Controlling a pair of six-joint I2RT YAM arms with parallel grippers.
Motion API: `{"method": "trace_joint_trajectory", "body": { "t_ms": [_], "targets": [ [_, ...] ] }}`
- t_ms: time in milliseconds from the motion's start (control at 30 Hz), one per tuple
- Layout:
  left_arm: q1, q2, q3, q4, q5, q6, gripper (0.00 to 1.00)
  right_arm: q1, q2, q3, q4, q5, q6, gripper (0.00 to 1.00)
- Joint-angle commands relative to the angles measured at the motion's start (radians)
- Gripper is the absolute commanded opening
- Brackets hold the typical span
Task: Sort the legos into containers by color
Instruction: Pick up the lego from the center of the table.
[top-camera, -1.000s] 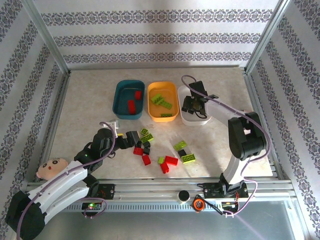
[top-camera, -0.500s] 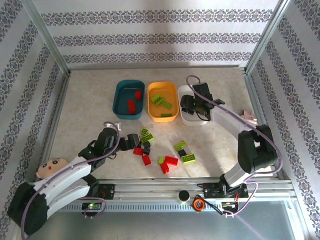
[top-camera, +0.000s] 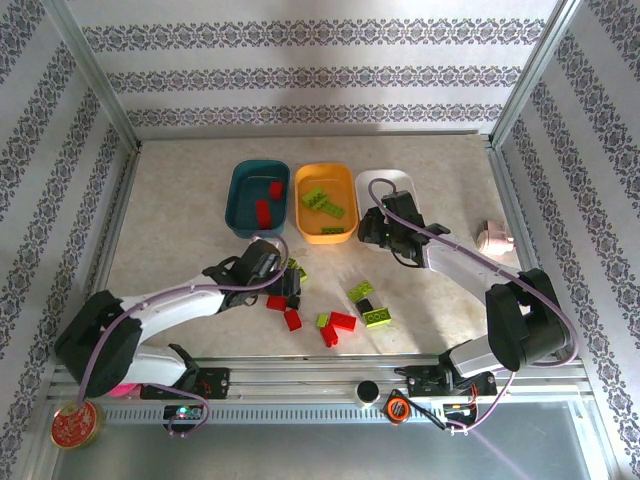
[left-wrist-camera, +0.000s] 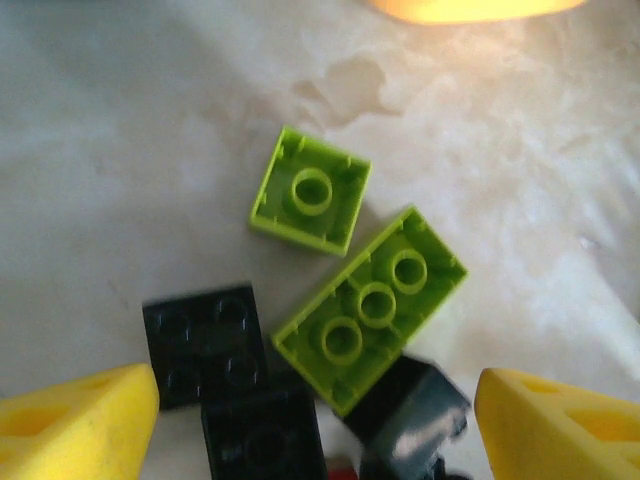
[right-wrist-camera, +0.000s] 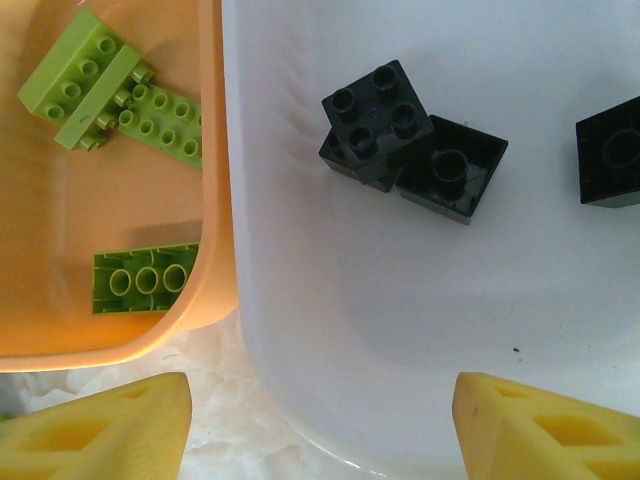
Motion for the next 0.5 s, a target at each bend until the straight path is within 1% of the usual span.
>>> {"method": "trace_joint_trajectory", "body": {
  "t_ms": [0,67,167,333,400,467],
  "targets": [
    [-0.005,0.043,0.085,-0.016,-0.086,0.099,0.84,0.001,-0.033,-0.01,0.031,-0.009,0.021,0.7],
    [-0.003,0.084,0.127,-0.011,-0.11,0.134,0.83,0.0,-0.041,-0.017,0.031,-0.009,0.019,0.7],
    [0.007,0.175,0.201,-0.039,-0.127,0.164,0.79,-0.001,-0.054,-0.03,0.031,-0.009,0.017,0.7],
    [0.045,0.314,0.272,-0.039,-0.105,0.173,0.76,-0.005,-0.089,-0.045,0.03,-0.011,0.016,0.7],
    [0.056,0.346,0.29,-0.04,-0.095,0.17,0.76,-0.008,-0.109,-0.05,0.027,-0.01,0.014,0.7],
    [0.061,0.37,0.298,-0.045,-0.087,0.167,0.74,-0.011,-0.13,-0.055,0.021,-0.01,0.011,0.7]
  ]
}}
